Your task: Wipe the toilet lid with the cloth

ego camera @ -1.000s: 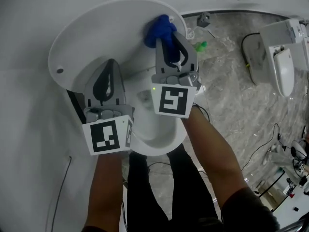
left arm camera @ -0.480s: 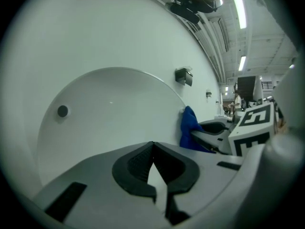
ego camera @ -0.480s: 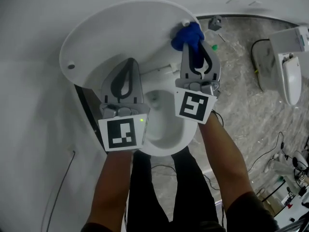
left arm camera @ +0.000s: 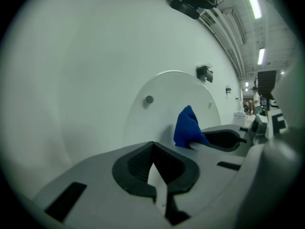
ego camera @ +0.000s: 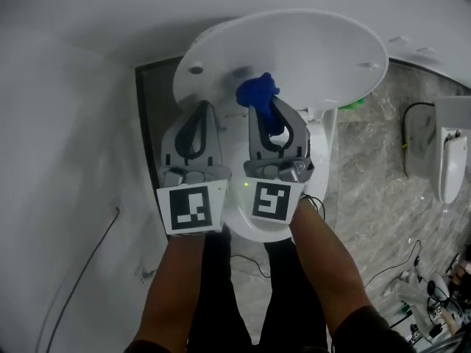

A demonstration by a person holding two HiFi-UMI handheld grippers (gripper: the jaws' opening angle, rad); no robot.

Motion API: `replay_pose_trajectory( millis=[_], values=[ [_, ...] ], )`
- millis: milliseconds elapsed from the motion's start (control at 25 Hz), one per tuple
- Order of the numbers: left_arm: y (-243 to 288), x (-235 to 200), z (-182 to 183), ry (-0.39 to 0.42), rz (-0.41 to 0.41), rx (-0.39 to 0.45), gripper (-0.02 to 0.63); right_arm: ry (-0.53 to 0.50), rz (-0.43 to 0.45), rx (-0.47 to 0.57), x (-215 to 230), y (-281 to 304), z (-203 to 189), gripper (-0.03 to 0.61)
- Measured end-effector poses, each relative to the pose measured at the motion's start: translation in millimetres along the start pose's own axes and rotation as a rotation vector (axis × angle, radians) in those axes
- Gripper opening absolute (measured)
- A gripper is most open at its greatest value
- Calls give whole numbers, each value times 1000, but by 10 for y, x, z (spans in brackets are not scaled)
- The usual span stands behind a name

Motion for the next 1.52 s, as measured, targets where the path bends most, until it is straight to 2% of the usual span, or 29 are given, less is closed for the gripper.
replay_pose_trajectory(
  millis=[200,360,440,520,600,720,880,1160,1520],
  values=[
    [-226,-472,-49,-4,84,1,8,107,106,21,-562,182,162,66],
    [-341,-724,-120,24,79,-17,8,191,150,-5,-889,335,205,66],
    [-380,-807,-172,17,85,-25,8,231,155,-27,-958,423,166,66],
    [-398,-828,-205,44,77,-27,8,260,167,-32,-977,506,134,66],
    [-393,-787,-213,88,53,-28,8,256,169,-27,-952,572,125,66],
    [-373,-725,-211,71,39,-30,8,193,175,-25,-901,623,122,66],
    [-285,-635,-196,88,35,-37,8,135,170,-36,-803,653,76,67],
    [-89,-337,-213,55,-14,-60,8,151,90,-102,-376,567,-203,67],
    [173,108,-354,1,-34,-73,8,134,13,-110,199,389,-454,67]
  ],
)
Point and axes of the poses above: the fingertips, and each gripper's own axes: y forward along the fingers, x to its right, z out of its top, the point moved 4 cm from there along -y, backward along the fingers, and after that the axes turned 9 degrees about x, right-handed, at the moved point
